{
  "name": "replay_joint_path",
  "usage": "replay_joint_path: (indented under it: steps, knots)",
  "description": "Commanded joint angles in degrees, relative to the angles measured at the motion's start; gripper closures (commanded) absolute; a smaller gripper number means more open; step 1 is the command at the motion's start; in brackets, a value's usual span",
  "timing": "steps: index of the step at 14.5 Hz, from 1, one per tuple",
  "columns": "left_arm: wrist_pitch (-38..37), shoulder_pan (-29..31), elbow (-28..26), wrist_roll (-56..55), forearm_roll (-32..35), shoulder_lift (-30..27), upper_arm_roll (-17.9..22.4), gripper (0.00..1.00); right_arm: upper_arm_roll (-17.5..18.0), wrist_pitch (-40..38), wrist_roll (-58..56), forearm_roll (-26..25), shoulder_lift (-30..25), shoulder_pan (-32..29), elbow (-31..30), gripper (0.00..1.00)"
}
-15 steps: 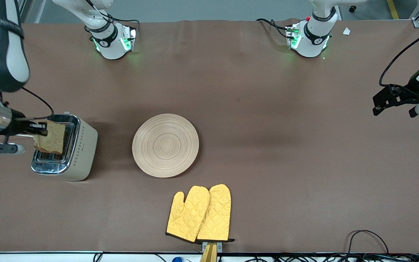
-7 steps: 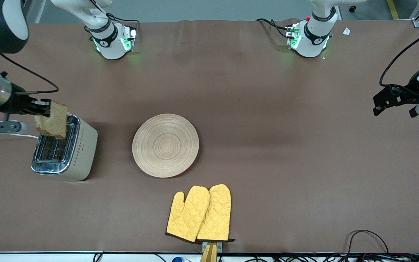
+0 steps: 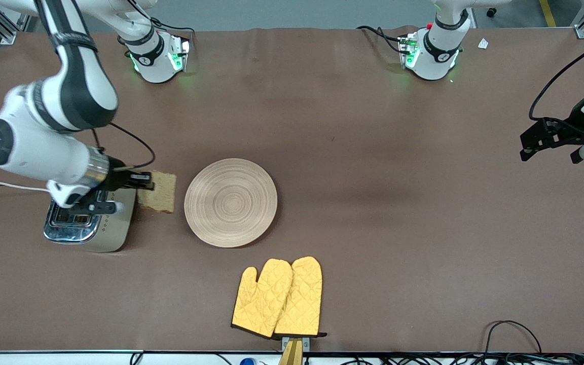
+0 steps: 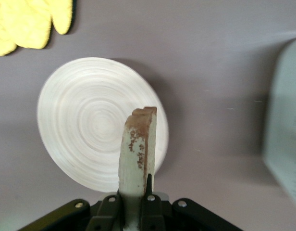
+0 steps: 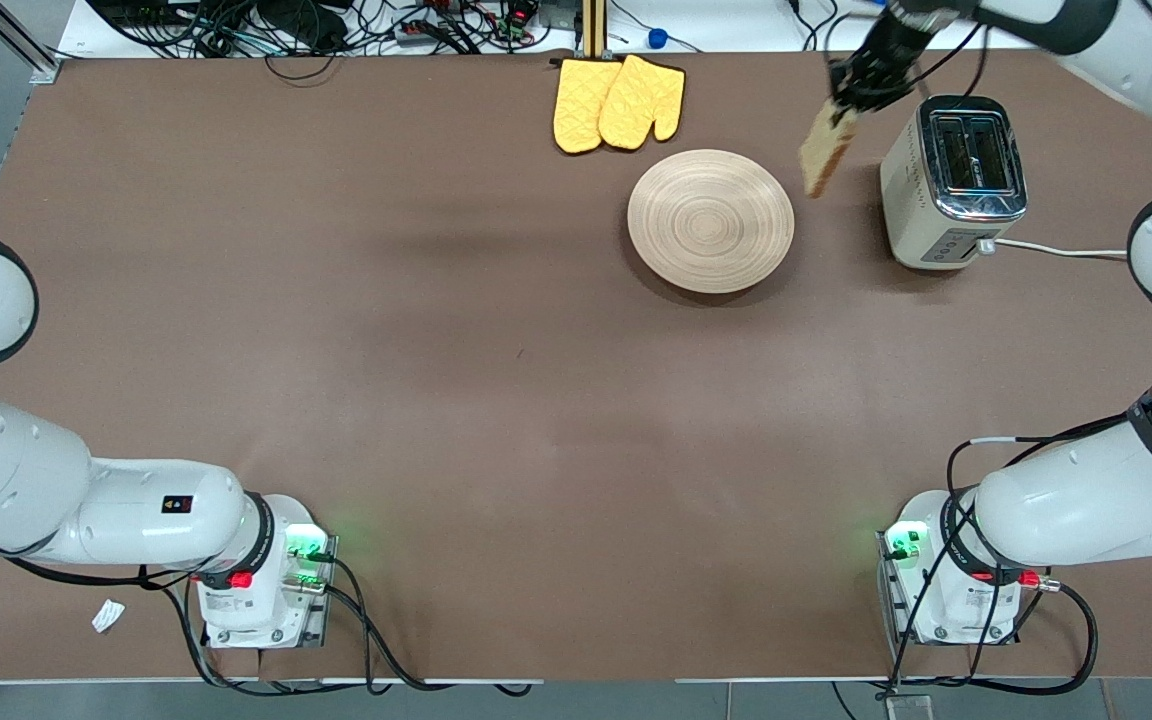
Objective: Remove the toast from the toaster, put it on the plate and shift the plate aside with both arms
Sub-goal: 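Carry the bread slice over the wooden plate with the right gripper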
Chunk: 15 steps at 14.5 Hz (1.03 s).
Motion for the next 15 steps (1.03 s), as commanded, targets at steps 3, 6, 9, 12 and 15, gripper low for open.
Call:
replay_joint_path:
  steps: [3, 6, 9, 12, 15]
  knots:
    - [-0.61, 0.00, 0.24, -0.82, 1.15, -0.09, -0.02, 0.00, -0.29, 8.94, 1.27, 8.38, -0.22, 6.81, -5.99, 1.00]
    - [-0.61, -0.17, 0.15, -0.55, 1.24, -0.09, -0.02, 0.00, -0.29, 12.11, 1.44, 10.94, 1.97, 8.59, -5.99, 1.00]
    - [-0.61, -0.08, 0.06, -0.55, 1.24, -0.09, 0.06, 0.00, -0.29, 17.02, 1.27, 12.53, 3.47, 9.11, -7.82, 1.00]
    - [-0.61, 0.00, -0.03, -0.73, 1.24, 0.00, 0.15, 0.00, -0.29, 20.89, 0.31, 12.62, 4.09, 9.55, -10.55, 1.00]
    - [-0.61, 0.00, -0.03, -0.82, 1.24, 0.44, 0.15, 0.00, -0.29, 21.87, 0.22, 12.80, 5.23, 9.55, -11.08, 1.00]
